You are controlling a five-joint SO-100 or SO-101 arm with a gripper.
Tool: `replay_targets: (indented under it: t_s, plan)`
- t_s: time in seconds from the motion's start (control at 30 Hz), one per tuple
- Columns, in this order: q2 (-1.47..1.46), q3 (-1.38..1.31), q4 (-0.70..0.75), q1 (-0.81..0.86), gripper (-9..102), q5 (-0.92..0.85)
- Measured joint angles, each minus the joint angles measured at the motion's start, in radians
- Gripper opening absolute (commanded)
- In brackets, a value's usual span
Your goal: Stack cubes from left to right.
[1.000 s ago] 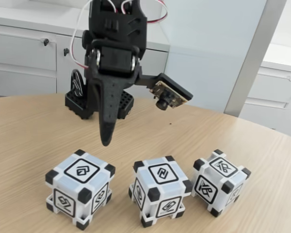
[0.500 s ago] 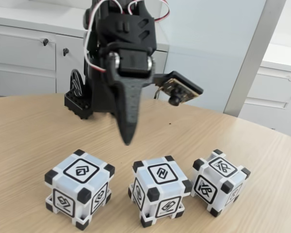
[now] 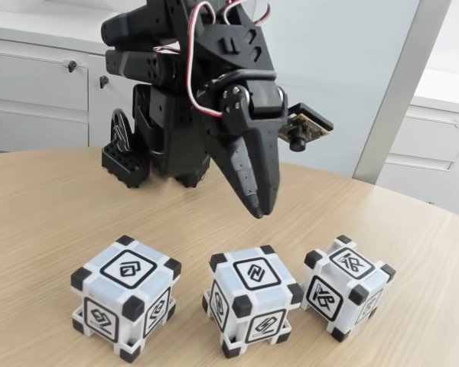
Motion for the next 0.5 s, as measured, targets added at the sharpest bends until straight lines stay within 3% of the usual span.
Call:
replay_targets:
  t_s: [0.23,0.5]
  plan:
    - [-0.011,-0.051,0.0,-0.043,14,0.072]
    - [-0.244,-0.368,0.0,-0.057,20,0.115]
